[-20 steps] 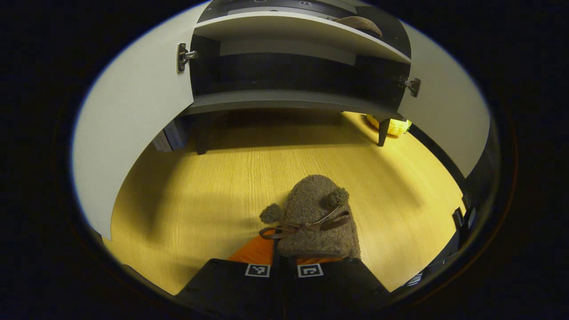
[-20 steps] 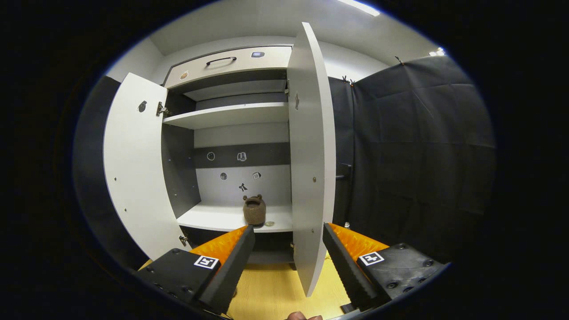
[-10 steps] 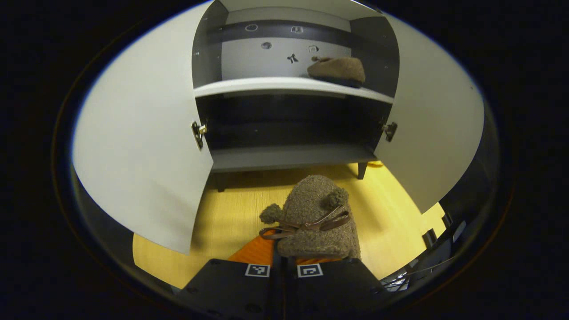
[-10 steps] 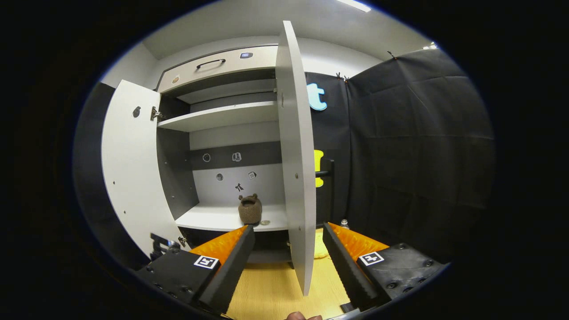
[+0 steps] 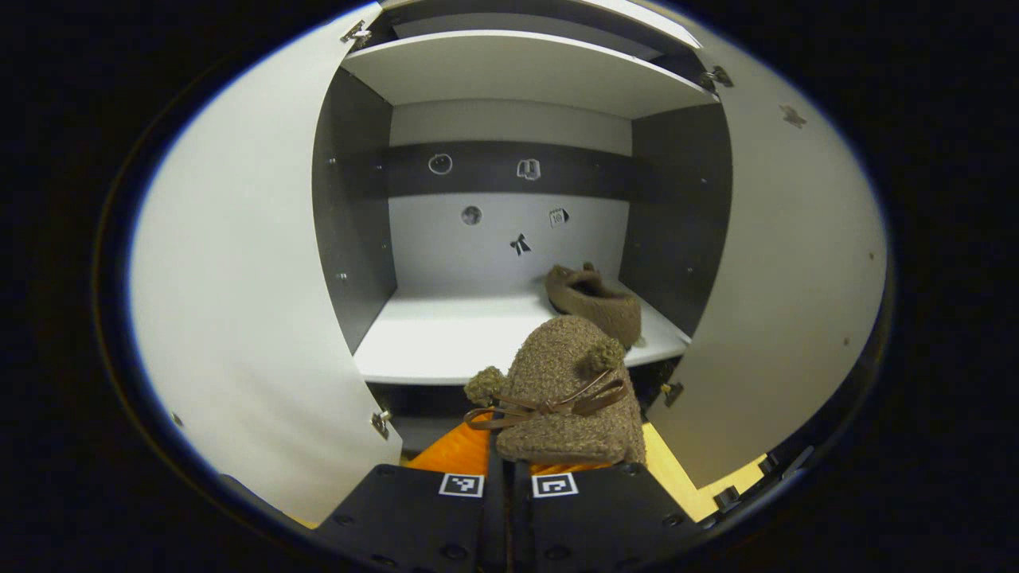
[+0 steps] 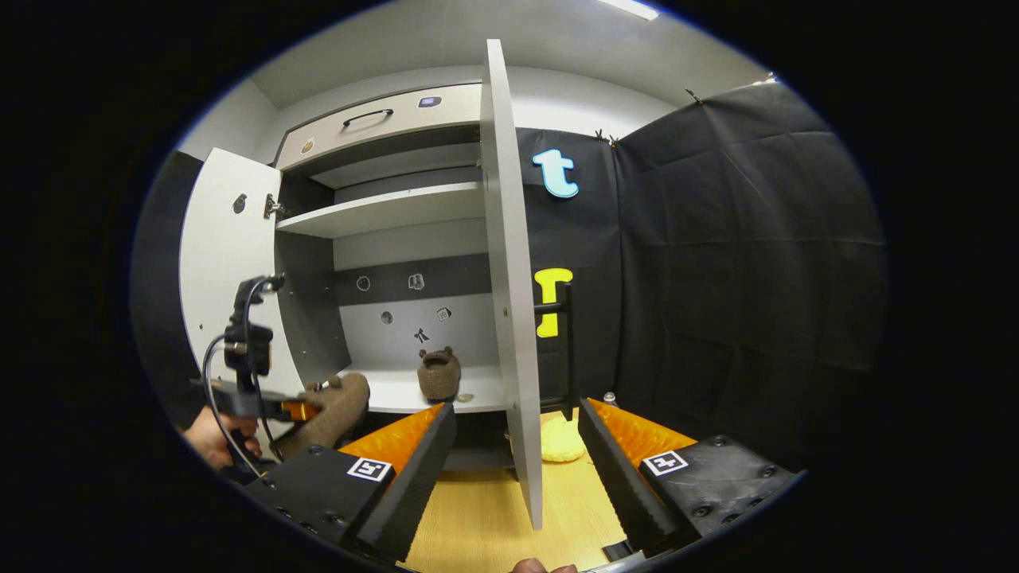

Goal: Grab one shoe with the right hand and put it into the shoe cabinet, grab the other shoe with the left hand and put it into the shoe cabinet; then close the right door with the right hand and the left door with the left hand.

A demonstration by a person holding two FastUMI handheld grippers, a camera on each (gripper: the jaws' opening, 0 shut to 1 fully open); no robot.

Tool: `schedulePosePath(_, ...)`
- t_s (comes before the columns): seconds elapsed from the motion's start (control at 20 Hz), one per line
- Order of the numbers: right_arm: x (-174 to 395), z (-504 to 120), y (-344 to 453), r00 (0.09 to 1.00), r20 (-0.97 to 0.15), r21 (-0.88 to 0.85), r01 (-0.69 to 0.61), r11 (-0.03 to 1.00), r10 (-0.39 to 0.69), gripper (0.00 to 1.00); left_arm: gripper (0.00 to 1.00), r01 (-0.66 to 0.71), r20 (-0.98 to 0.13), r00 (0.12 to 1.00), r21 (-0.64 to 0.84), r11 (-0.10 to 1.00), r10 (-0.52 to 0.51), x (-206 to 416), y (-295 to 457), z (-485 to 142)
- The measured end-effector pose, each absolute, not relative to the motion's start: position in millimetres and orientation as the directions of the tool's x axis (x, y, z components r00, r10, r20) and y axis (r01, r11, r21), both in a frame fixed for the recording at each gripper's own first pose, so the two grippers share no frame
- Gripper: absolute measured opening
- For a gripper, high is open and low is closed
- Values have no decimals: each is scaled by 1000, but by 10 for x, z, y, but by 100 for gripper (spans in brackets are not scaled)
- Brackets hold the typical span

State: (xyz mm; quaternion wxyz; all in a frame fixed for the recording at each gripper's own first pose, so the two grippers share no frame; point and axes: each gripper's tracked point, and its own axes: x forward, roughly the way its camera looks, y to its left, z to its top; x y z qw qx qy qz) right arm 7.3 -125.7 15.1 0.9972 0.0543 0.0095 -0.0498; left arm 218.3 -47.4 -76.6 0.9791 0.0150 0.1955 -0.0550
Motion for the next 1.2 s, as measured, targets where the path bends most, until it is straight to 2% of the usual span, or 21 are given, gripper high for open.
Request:
schedulePosePath(0.1,30,143,-1350,994,-23,99,111,989,-109,98,8,74,-365,929,8,997,-66,2505,-387,-585)
schedulePosePath(0.3,-16,158,-1554,990,-11,72,143,987,-142,98,8,48,-369,928,-32,998,-56,3114,-295,-358)
schedulePosePath(0.55,-11,122,-1801,983,-18,71,185,980,-185,98,8,12,-404,915,-21,1000,-20,3839,-240,-307)
schedulePosePath(0.85,48,83,-2086,972,-22,56,233,971,-233,98,7,-4,-492,869,98,995,52,4584,-246,-676)
schedulePosePath(1.2,78,0,-2396,959,-41,68,283,957,-281,98,8,-17,-603,792,137,990,97,4888,-196,-1224)
